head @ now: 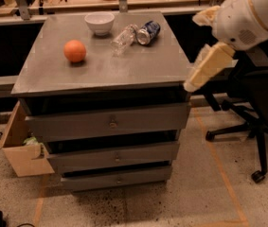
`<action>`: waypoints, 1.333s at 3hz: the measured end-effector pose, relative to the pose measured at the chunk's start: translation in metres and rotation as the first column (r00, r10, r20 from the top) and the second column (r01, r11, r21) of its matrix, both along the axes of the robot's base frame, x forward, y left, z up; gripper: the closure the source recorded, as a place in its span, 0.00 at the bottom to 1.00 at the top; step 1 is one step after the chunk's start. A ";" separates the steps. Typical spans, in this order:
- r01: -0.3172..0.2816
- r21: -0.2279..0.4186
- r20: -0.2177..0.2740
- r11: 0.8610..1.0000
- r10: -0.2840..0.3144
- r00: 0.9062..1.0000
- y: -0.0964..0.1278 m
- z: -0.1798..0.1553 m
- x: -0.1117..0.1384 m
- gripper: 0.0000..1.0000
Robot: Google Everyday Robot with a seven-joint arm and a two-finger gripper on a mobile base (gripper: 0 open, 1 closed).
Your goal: Pick orange
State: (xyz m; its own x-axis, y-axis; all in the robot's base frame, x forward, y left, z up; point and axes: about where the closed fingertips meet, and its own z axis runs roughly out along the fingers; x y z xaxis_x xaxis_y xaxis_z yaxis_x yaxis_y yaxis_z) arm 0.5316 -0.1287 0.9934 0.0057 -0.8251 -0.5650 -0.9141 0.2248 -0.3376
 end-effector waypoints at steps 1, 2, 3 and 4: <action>-0.072 0.169 0.077 0.983 0.060 0.995 0.075 0.005 0.045 0.00; -0.063 0.249 0.090 0.966 0.042 0.995 0.154 -0.011 0.093 0.00; -0.063 0.249 0.090 0.966 0.042 0.995 0.154 -0.011 0.092 0.00; -0.026 0.287 0.075 0.957 0.004 0.997 0.168 -0.022 0.108 0.00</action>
Offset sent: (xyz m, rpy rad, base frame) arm 0.1503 0.2169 -0.0545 0.2810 -0.0476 -0.0078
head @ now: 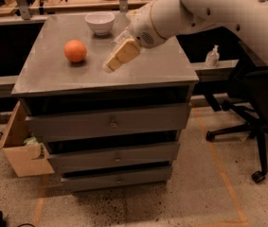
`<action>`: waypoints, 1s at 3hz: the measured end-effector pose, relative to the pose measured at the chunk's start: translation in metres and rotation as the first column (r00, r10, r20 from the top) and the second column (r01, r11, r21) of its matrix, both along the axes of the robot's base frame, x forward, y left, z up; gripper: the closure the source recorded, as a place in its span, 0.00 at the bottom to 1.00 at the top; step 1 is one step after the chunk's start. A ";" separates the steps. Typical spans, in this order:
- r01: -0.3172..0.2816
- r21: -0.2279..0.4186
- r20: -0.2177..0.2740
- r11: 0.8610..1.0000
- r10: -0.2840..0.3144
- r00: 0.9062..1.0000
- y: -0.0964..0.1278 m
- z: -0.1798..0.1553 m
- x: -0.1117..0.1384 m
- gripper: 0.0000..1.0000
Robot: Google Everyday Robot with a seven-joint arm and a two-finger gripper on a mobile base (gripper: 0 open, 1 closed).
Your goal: Pick orange
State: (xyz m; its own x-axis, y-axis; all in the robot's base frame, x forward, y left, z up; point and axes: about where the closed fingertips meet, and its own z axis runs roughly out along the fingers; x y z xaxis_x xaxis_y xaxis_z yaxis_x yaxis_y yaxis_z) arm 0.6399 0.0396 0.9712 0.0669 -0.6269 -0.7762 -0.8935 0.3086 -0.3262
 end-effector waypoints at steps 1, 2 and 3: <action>0.014 0.046 -0.032 0.999 -0.013 0.999 0.026 -0.020 0.031 0.00; -0.001 0.074 -0.057 0.997 0.005 0.998 0.059 -0.041 0.065 0.00; -0.014 0.111 -0.085 0.994 0.023 0.996 0.091 -0.060 0.100 0.00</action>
Offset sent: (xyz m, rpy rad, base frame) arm 0.1090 0.0973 -0.0648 0.1111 0.0851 0.0196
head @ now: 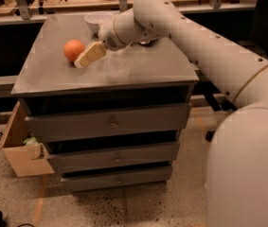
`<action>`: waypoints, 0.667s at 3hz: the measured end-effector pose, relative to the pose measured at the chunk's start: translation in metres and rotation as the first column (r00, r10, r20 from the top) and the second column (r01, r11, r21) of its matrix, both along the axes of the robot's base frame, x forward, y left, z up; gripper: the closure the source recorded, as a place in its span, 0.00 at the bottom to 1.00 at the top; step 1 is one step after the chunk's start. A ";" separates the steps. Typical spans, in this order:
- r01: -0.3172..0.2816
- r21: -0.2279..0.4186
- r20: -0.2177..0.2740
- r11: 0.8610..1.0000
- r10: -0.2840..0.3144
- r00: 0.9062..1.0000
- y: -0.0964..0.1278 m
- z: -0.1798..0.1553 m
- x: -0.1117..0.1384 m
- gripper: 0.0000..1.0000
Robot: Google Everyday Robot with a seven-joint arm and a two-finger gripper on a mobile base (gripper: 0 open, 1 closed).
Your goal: Pick orange
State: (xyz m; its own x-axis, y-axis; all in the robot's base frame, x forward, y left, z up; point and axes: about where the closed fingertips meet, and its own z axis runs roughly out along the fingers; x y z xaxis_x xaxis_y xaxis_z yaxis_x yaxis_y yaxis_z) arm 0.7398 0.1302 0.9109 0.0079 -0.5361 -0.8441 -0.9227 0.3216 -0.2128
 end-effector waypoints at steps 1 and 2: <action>0.026 0.021 -0.029 0.999 -0.025 0.999 0.015 -0.023 0.031 0.00; 0.052 0.036 -0.048 0.998 -0.050 0.998 0.029 -0.041 0.056 0.00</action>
Offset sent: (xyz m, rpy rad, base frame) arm 0.0879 0.0406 -0.0559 0.0559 0.0607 -0.0919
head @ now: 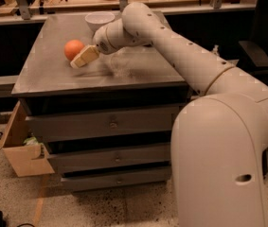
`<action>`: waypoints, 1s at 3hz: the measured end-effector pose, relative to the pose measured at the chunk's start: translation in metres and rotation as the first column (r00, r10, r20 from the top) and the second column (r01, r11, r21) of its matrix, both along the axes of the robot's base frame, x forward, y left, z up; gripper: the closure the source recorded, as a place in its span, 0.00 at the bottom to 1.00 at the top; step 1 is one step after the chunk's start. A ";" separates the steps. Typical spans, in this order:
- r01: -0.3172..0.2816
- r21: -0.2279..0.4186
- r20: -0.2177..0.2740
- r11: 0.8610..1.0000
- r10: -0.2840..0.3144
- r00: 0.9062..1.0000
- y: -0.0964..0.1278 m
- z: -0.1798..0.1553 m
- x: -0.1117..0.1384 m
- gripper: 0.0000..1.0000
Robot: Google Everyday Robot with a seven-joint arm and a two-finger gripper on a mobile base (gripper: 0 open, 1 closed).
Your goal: Pick orange
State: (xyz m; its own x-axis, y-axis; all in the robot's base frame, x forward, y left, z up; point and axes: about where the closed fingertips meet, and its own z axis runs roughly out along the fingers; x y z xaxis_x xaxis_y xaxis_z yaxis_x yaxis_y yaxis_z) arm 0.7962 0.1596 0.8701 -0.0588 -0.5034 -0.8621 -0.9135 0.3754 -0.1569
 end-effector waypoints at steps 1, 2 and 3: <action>-0.004 -0.001 -0.015 1.000 0.004 1.000 0.015 -0.015 0.013 0.26; -0.033 -0.013 -0.024 0.999 0.033 0.999 0.026 -0.022 0.013 0.49; -0.077 -0.008 -0.016 0.997 0.077 0.997 0.034 -0.021 0.006 0.74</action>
Offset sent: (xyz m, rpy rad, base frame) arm 0.0171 0.0318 -0.0239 -0.0260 0.0258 0.0577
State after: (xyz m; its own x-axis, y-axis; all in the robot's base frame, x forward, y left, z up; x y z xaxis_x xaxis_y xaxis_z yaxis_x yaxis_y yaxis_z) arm 0.8020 0.1937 0.8490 -0.0332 -0.5140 -0.8571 -0.9420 0.3028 -0.1451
